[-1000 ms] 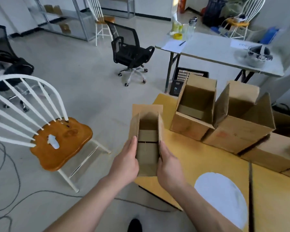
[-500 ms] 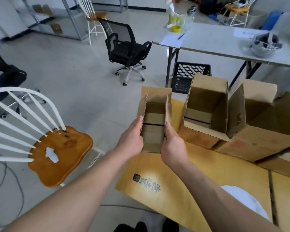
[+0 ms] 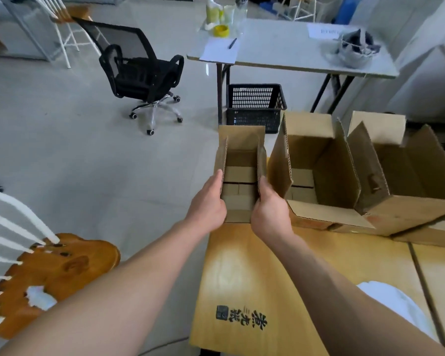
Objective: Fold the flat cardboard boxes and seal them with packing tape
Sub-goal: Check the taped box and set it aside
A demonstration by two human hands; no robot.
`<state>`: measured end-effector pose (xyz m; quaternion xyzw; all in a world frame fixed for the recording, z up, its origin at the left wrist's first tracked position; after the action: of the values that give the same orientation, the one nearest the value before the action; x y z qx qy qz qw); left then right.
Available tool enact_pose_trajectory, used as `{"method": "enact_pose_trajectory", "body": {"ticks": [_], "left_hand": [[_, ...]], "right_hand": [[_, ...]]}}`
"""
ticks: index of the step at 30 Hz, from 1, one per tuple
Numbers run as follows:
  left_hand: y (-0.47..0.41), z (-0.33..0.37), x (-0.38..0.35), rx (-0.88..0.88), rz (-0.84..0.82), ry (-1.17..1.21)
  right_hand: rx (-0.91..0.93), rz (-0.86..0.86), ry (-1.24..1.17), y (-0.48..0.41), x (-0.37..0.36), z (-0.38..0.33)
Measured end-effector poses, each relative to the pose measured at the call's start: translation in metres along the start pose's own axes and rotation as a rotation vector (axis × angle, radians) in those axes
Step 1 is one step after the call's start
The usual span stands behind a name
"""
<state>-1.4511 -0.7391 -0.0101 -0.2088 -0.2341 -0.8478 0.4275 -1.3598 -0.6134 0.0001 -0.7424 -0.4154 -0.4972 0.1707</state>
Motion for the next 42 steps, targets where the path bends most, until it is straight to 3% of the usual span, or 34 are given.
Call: {"method": "enact_pose_trajectory", "body": {"ticks": [5,9,16,26,31,37,42], "left_hand": [[-0.026,0.001,-0.01,0.039,-0.059,0.058],[-0.032,0.001,-0.022,0.047,-0.112,0.075],[-0.026,-0.004,-0.018,0.056,-0.098,0.078],[0.01,0.027,0.016,-0.247,-0.014,-0.322],[0.044,0.054,0.023,-0.366,0.018,-0.409],[0.1,0.108,-0.003,-0.509,0.033,-0.442],[0.157,0.163,-0.064,-0.65,-0.015,-0.49]], "right_hand": [[-0.056,0.018,0.077,-0.024,-0.001,-0.005],[-0.021,0.102,0.153,-0.021,-0.007,-0.003],[0.055,0.095,0.317,-0.012,-0.014,0.002],[0.168,0.184,0.364,0.028,0.01,-0.015],[0.222,0.236,0.342,0.066,0.04,-0.016],[0.179,0.353,0.395,0.128,0.094,0.02],[0.037,0.401,0.449,0.195,0.153,0.088]]}}
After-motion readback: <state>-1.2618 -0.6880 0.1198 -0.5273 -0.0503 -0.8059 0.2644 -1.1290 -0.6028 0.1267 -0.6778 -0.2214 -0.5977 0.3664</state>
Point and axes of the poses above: each hand's wrist, its own y-axis away from the middle knuckle, its own x-axis out of the back of the hand, z = x × y, the point moved 3 cm from there along -y, towards the middle knuckle, and after that the axes turned 13 degrees about y, right-handed, at the moved point
